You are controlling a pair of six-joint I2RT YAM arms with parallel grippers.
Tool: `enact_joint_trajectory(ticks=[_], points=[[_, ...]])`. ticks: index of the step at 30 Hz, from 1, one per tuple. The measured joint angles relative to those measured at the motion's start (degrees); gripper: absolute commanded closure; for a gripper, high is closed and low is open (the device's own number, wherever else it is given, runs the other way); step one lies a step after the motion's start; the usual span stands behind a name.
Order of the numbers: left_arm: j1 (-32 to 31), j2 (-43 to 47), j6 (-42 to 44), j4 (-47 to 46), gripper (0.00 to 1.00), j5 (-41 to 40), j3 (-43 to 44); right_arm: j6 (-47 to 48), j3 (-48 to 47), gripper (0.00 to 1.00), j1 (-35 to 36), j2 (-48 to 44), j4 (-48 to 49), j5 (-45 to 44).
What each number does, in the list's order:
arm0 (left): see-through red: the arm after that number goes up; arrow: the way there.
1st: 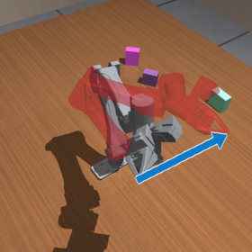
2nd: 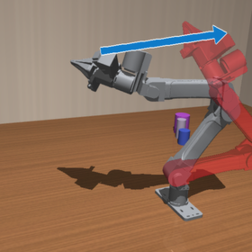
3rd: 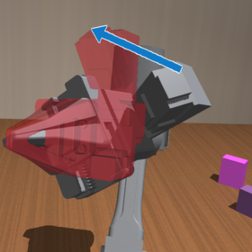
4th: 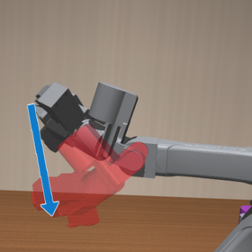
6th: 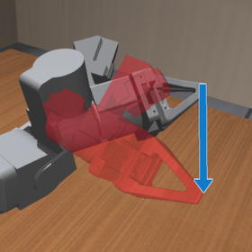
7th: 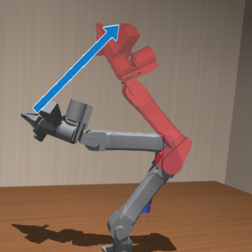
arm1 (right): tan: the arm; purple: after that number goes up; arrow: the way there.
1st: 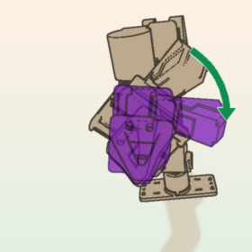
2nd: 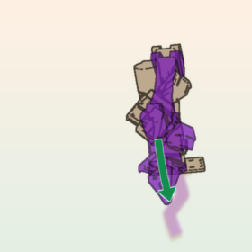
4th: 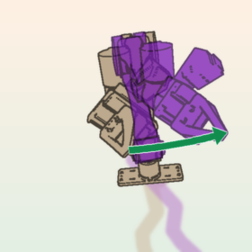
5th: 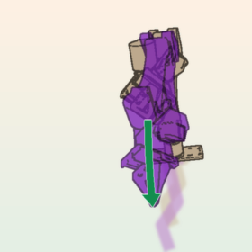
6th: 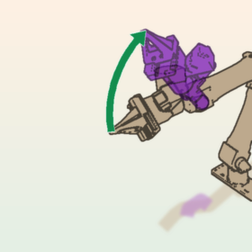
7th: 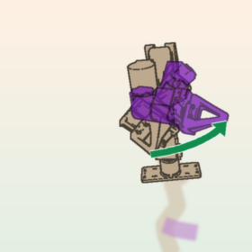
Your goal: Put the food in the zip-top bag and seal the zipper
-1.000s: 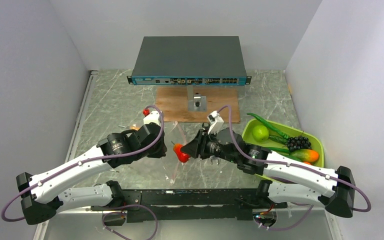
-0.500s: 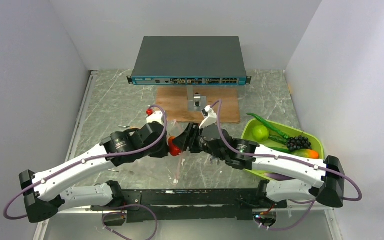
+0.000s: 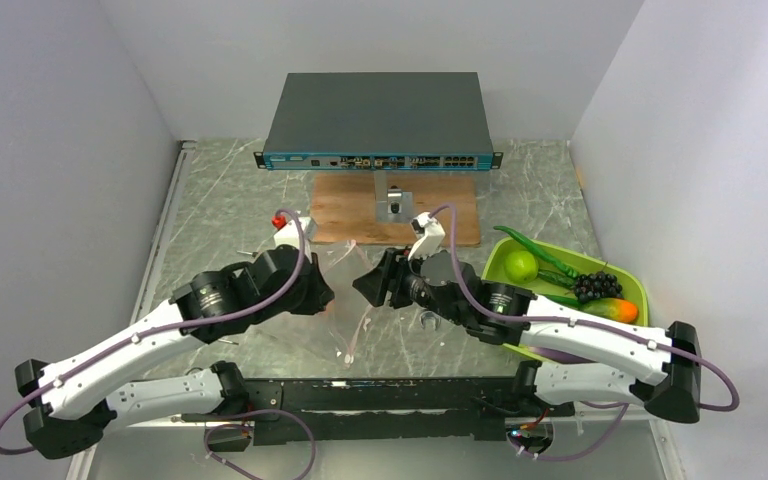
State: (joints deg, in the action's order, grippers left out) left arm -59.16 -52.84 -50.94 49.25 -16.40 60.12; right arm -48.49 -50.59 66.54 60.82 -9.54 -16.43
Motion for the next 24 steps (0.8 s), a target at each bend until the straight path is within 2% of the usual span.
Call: enact_joint_trajectory(ticks=[15, 20, 24], points=[[0.00, 6.23, -1.97, 2.05, 1.00, -2.99, -0.22, 9.84, 0.20, 0.35, 0.00, -8.00, -4.09, -0.61], [0.00, 4.94, -2.36, 2.56, 1.00, -3.04, -1.29, 11.74, 1.77, 0.30, 0.00, -13.62, -7.63, -5.86], [0.00, 4.00, -2.36, 2.51, 1.00, -3.02, -1.60, 11.63, 5.42, 0.22, 0.00, -19.34, -11.10, -14.10]])
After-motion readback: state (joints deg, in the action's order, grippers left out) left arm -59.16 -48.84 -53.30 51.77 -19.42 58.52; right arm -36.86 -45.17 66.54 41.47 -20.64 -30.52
